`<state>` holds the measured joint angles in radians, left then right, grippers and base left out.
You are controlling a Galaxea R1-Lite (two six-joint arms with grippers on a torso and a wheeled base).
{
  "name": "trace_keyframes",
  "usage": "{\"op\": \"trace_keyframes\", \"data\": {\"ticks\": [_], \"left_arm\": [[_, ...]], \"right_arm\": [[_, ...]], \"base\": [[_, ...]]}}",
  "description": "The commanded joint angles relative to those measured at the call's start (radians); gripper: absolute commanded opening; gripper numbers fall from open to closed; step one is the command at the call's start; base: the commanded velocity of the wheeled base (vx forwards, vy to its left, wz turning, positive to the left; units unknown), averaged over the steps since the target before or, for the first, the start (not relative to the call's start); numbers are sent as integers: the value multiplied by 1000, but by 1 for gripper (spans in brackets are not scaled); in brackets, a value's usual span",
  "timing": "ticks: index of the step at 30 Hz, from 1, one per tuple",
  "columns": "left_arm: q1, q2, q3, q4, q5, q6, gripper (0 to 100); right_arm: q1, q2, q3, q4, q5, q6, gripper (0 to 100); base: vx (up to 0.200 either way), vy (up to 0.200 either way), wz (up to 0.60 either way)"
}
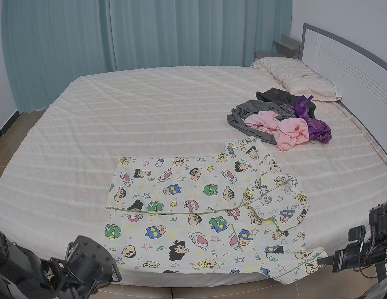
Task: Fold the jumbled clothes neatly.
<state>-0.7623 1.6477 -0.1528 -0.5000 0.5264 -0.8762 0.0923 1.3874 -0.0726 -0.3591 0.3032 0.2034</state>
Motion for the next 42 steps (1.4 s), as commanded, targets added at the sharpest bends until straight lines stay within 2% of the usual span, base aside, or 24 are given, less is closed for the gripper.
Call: {"op": "trace_keyframes", "data": {"ticks": [1,3,5,9,13,20,23,26,32,42], "left_arm": [[127,-72,-172,123,-49,31,0],[143,-74,-205,166,-80,31,0],[179,-69,-295,262,-170,29,0],[245,-39,-380,314,-240,29,0],[307,31,-426,313,-253,29,0],[380,130,-505,307,-296,23,0],[411,192,-573,305,-309,-21,0],[426,245,-628,304,-312,-78,0],[443,353,-714,304,-310,-98,0],[479,445,-826,304,-312,-161,0]], "right_arm": [[-3,5,-105,5,2,4,0],[-3,15,-125,6,4,4,0],[-6,62,-177,-1,2,8,0],[-3,117,-245,-4,4,60,0],[-3,168,-312,-4,2,105,0],[-2,255,-391,-7,1,114,0],[-3,306,-429,-35,-4,156,0],[0,335,-443,-101,-6,209,0],[7,444,-470,-256,-19,278,0],[24,548,-555,-322,-21,378,0]], "base": [[0,0,0],[0,0,0],[0,0,0],[0,0,0],[0,0,0],[0,0,0],[0,0,0],[0,0,0],[0,0,0],[0,0,0]]}}
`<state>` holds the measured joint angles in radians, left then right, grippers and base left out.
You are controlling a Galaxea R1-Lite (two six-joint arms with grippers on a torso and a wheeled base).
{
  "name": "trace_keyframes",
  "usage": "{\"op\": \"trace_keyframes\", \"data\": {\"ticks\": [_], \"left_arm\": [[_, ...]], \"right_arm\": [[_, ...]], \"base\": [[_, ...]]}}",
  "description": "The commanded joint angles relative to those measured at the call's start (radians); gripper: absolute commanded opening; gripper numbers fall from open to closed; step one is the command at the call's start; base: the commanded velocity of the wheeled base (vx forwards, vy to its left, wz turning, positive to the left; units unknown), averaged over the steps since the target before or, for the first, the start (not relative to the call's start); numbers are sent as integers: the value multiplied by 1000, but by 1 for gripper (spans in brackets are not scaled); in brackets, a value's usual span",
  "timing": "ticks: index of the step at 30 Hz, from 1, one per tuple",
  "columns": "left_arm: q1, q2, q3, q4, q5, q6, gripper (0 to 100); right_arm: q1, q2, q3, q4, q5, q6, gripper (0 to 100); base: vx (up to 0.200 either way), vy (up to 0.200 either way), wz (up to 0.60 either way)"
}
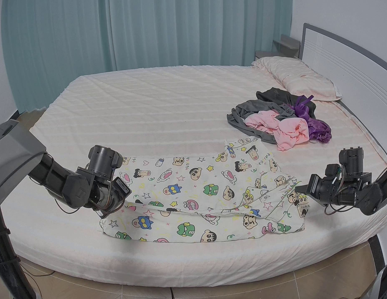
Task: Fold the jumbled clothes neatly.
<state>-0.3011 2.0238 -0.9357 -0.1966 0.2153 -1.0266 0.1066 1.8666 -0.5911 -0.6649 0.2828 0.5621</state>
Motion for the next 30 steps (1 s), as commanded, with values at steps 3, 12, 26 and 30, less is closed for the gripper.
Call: {"op": "trace_keyframes", "data": {"ticks": [3,12,26,30], "left_arm": [[25,99,-66,0,-1,-12,0],[30,136,-130,0,-25,-43,0],[103,44,-80,0,-53,-59,100],[135,-68,-12,0,-120,-61,100]], "right_arm": [[12,97,-59,-25,-1,35,0],[10,157,-118,-32,-33,82,0],[4,109,-127,-25,-109,278,100],[18,88,-115,-18,-172,386,100]], "base": [[0,0,0],[0,0,0],[0,0,0],[0,0,0]]}}
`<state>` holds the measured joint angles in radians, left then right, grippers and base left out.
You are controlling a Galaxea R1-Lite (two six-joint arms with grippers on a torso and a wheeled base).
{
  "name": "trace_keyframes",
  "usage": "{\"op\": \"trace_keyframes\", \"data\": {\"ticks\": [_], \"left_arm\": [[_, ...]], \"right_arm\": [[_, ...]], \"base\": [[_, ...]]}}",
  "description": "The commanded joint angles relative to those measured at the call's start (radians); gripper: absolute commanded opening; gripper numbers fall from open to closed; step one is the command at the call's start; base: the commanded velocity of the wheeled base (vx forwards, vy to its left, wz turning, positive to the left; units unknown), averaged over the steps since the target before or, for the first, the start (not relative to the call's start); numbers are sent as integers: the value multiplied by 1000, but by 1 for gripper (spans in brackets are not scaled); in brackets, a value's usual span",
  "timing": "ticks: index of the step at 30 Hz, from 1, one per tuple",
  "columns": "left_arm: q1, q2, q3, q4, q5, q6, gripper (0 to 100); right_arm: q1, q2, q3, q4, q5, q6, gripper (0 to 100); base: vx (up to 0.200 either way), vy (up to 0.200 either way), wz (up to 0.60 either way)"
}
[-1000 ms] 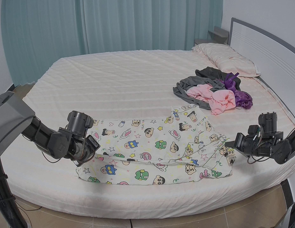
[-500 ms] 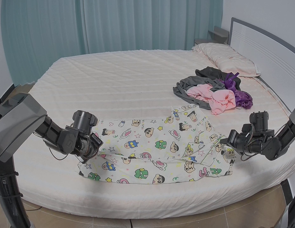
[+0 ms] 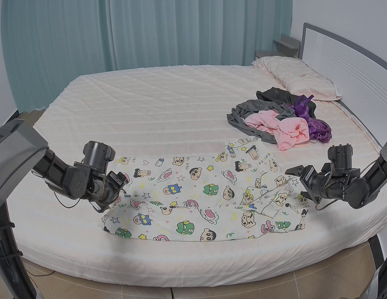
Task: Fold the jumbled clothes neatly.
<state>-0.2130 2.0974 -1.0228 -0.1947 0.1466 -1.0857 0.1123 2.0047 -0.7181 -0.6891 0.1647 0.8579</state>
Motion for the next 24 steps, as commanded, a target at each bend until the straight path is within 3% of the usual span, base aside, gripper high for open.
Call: {"op": "trace_keyframes", "data": {"ticks": [1,3,8,13,24], "left_arm": [[52,-165,93,-2,-64,0,100],[57,-208,135,-3,-82,-2,100],[55,-274,233,-40,-102,-3,100],[53,-300,360,-173,-101,-2,100],[52,-293,398,-201,-105,-3,100]], "right_arm": [[23,-49,14,8,-68,124,100],[49,-40,19,10,-83,187,100],[66,22,26,-3,-96,201,100],[86,88,-9,-4,-123,138,100],[92,149,-87,-1,-149,112,100]], "base": [[0,0,0],[0,0,0],[0,0,0],[0,0,0],[0,0,0]]}}
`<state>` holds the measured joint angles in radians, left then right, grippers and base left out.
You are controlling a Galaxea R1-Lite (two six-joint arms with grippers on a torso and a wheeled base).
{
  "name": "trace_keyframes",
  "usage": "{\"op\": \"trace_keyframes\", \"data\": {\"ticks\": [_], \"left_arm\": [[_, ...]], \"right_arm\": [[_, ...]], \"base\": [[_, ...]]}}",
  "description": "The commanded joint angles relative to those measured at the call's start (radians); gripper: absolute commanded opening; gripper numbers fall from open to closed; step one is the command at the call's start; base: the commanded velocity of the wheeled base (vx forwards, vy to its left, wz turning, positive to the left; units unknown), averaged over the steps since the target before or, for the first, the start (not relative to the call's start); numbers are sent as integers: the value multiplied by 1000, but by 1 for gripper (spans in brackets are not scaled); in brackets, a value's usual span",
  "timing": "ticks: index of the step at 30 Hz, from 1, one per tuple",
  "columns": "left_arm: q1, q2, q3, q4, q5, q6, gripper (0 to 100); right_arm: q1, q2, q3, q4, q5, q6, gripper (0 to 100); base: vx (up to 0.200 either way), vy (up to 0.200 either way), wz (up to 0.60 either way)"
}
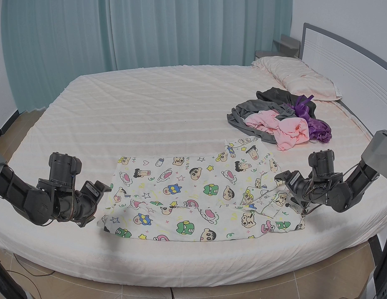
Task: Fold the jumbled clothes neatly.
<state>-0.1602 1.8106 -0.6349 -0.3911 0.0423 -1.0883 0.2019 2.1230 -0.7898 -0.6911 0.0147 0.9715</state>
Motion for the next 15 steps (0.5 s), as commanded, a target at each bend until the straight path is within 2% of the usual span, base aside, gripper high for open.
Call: {"op": "trace_keyframes", "data": {"ticks": [1,5,6,15], "left_arm": [[-2,-7,11,-8,1,-1,100],[-2,-5,15,-14,-1,-1,100],[-2,-5,17,-17,-1,-1,100],[-1,-4,29,-28,-1,-1,100]], "right_arm": [[2,34,-17,1,1,-2,100],[2,48,-35,5,1,-4,100],[-1,57,-39,8,1,-5,0],[-6,22,-12,8,-2,-10,0]], "base": [[0,0,0],[0,0,0],[0,0,0],[0,0,0]]}}
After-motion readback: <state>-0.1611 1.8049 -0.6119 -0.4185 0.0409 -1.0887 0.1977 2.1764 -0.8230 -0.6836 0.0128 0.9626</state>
